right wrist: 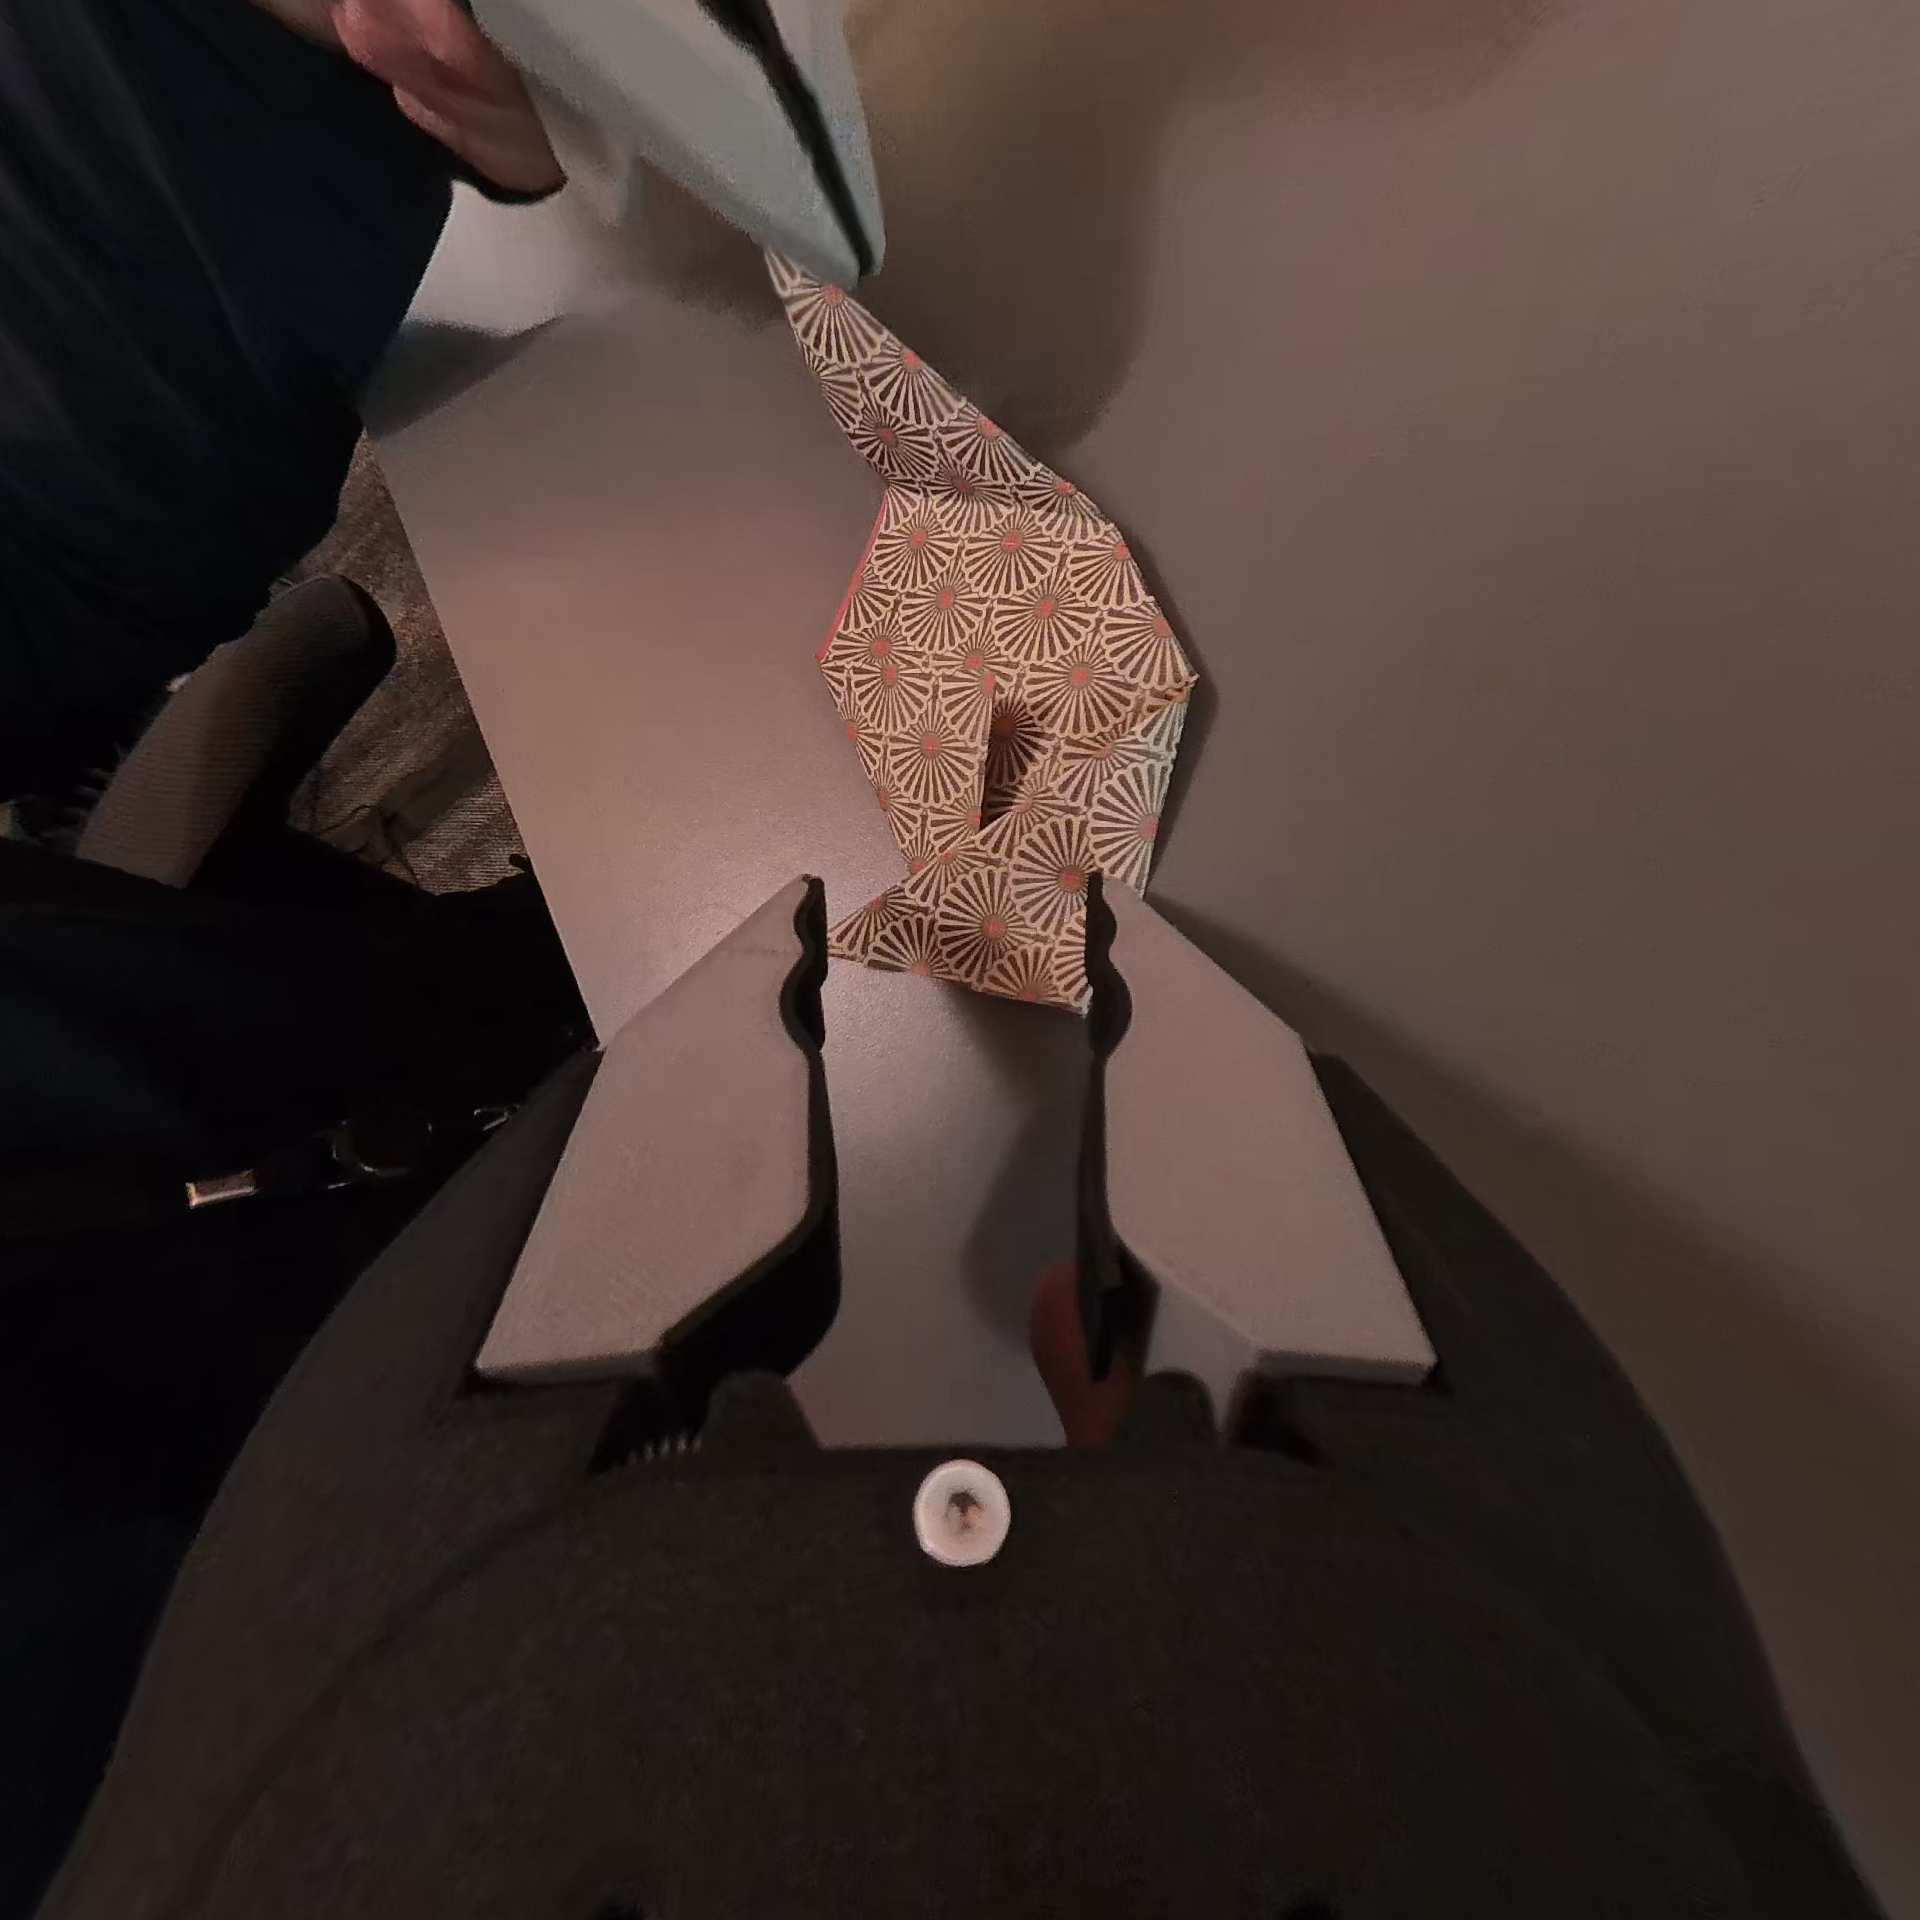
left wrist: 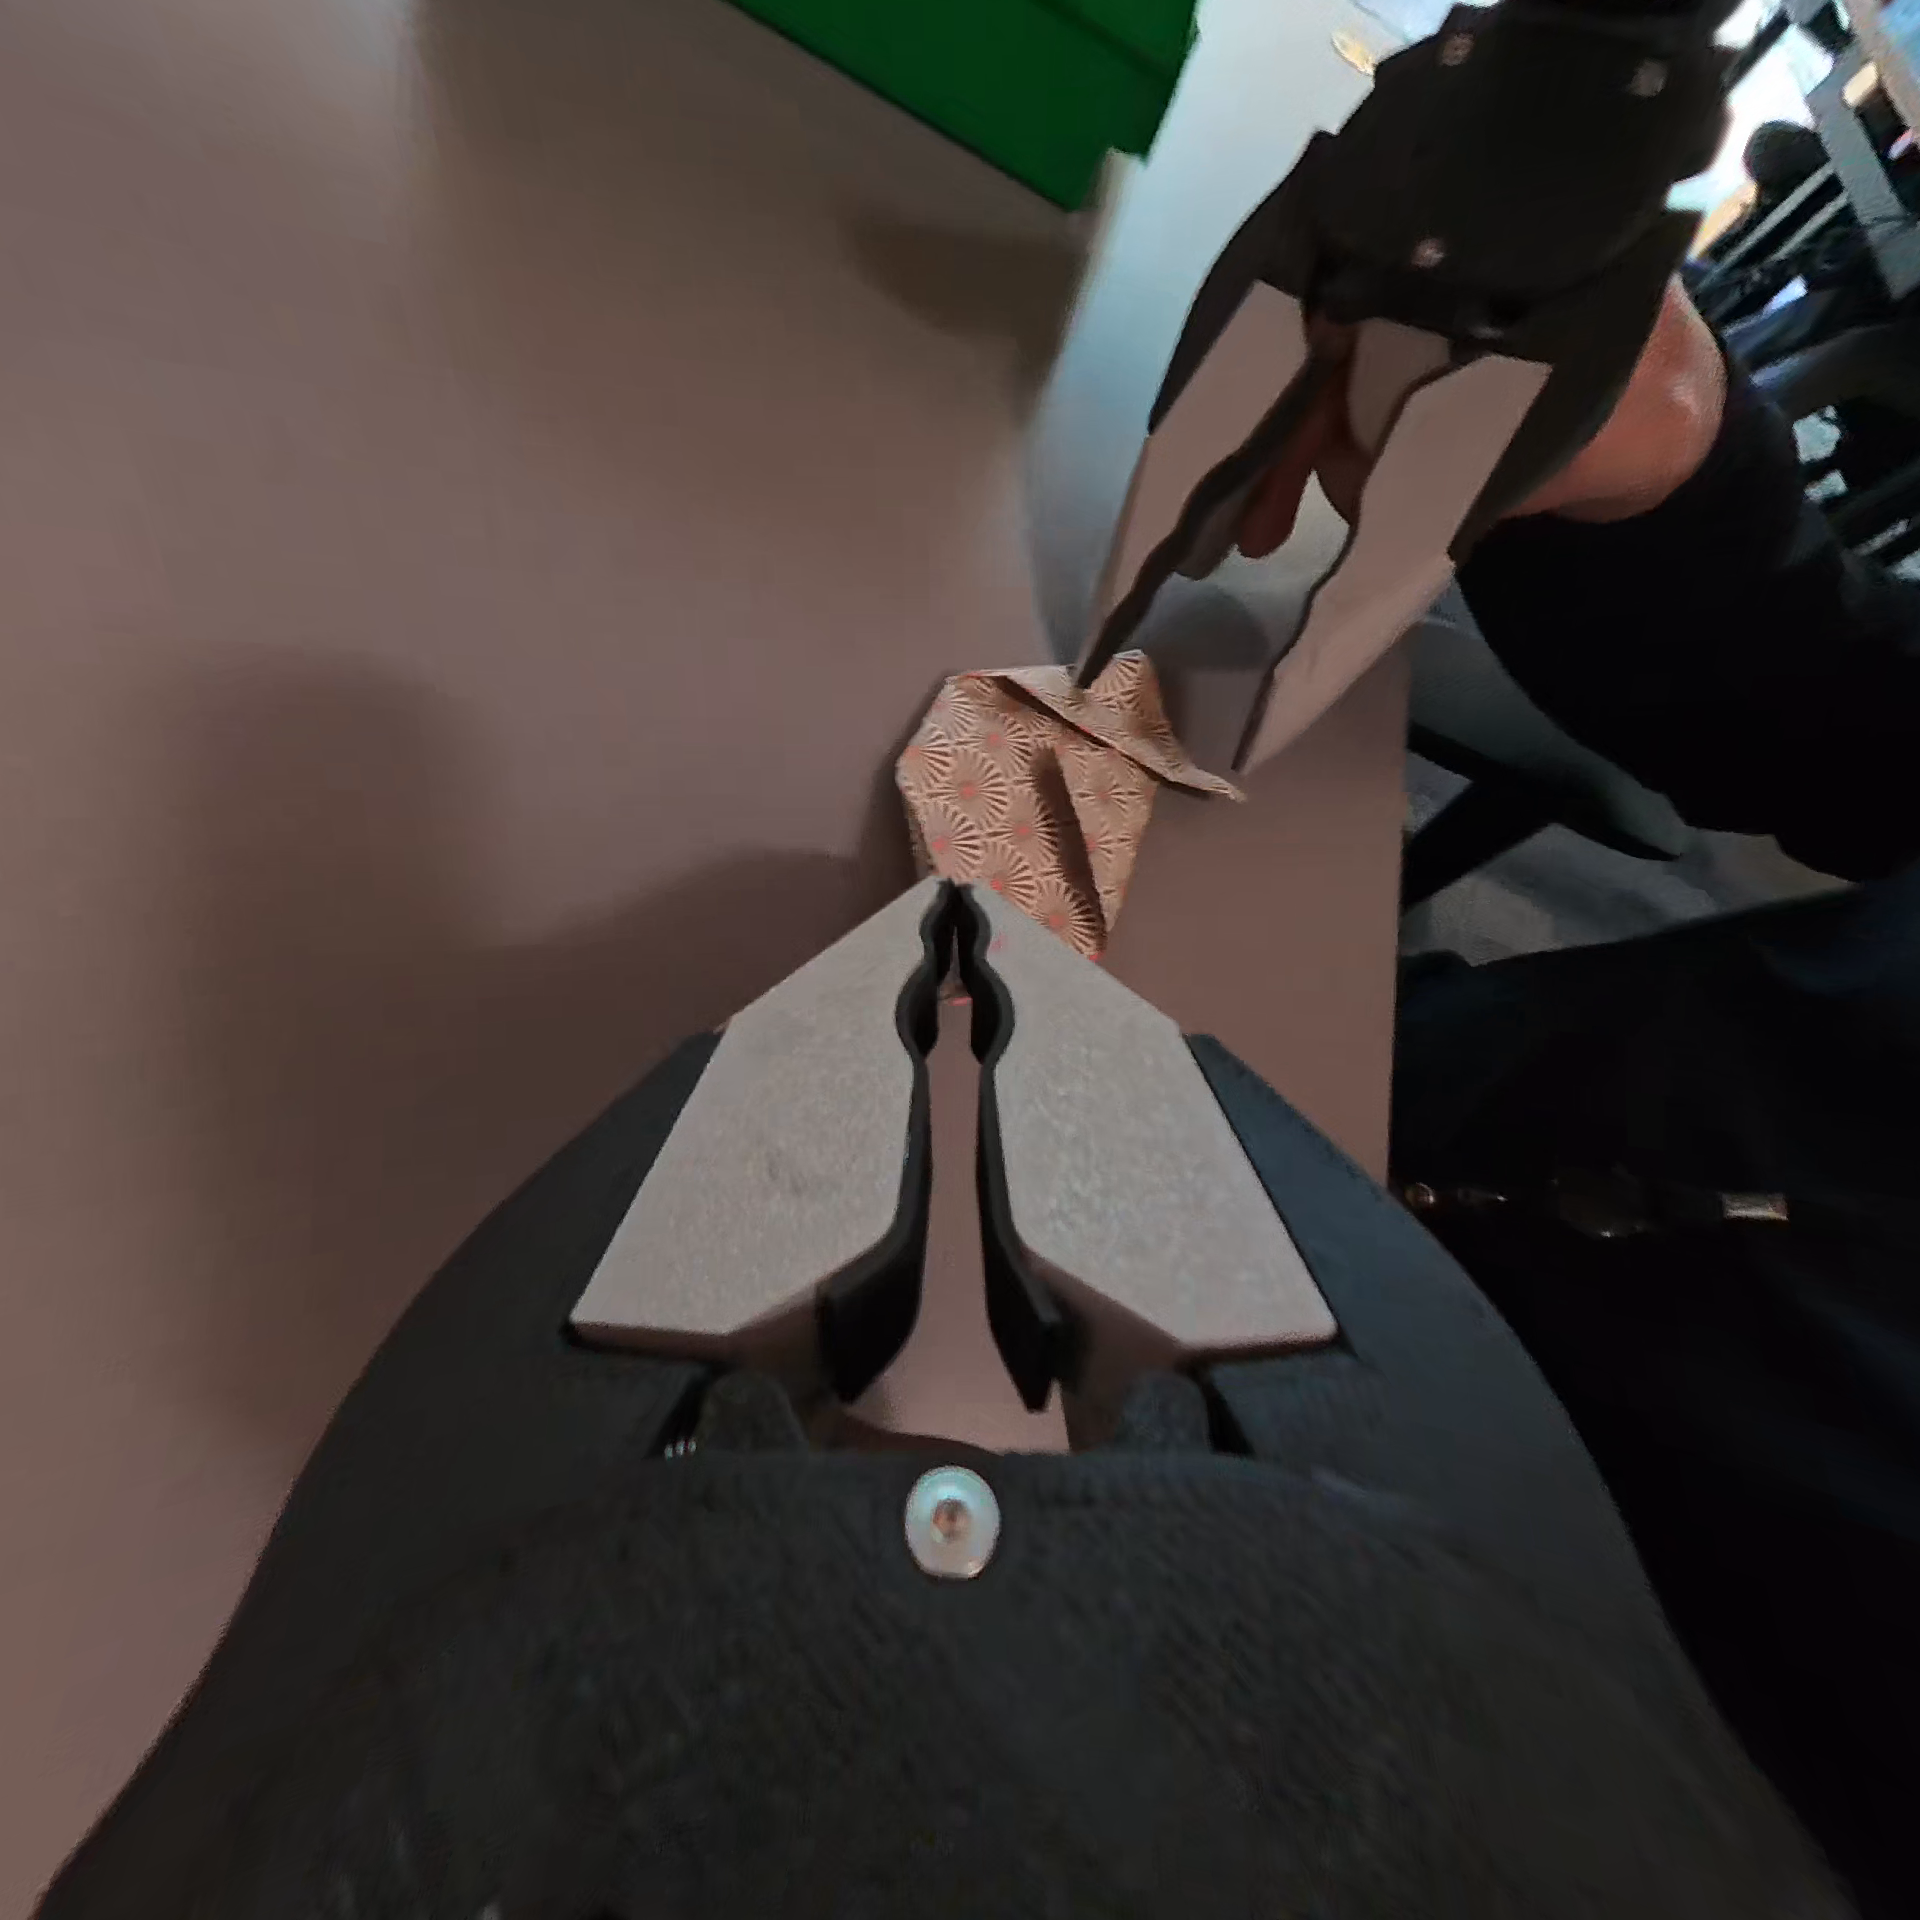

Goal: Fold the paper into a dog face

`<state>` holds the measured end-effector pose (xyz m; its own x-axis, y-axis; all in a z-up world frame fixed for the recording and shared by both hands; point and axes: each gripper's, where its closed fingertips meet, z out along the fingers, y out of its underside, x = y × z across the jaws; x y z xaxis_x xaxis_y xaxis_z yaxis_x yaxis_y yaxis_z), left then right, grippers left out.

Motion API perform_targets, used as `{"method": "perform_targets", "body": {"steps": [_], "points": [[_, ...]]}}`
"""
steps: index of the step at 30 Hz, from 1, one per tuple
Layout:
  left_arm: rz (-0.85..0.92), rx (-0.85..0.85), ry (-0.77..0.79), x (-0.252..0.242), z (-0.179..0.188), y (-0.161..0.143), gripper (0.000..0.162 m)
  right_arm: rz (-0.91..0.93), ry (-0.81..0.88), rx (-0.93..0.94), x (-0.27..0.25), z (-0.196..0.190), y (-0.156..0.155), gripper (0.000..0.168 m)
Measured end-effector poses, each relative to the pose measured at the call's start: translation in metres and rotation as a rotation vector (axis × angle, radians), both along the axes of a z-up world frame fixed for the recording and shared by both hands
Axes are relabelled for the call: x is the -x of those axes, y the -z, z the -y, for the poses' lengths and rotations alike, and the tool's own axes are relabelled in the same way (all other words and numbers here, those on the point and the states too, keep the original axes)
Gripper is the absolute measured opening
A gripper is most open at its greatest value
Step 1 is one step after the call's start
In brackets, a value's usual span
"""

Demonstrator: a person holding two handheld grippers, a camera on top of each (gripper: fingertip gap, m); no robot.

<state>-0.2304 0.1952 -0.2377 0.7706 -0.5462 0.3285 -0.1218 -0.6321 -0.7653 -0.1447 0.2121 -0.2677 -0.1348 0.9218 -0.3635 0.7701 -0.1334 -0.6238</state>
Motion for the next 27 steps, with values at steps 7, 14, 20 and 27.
{"method": "perform_targets", "body": {"steps": [7, 14, 20, 27], "points": [[-0.131, 0.031, 0.062, -0.03, 0.004, 0.021, 0.0, -0.013, 0.003, -0.02, -0.001, 0.002, 0.001, 0.049], [-0.189, 0.05, 0.043, -0.029, 0.003, 0.039, 0.0, -0.022, 0.0, 0.011, -0.002, 0.001, -0.002, 0.052], [-0.175, 0.026, 0.038, -0.029, 0.003, 0.039, 0.0, -0.111, 0.114, 0.177, -0.004, -0.023, -0.021, 0.058], [-0.172, 0.012, 0.028, -0.029, 0.003, 0.039, 0.0, -0.06, 0.091, 0.293, -0.01, -0.017, -0.016, 0.071]]}}
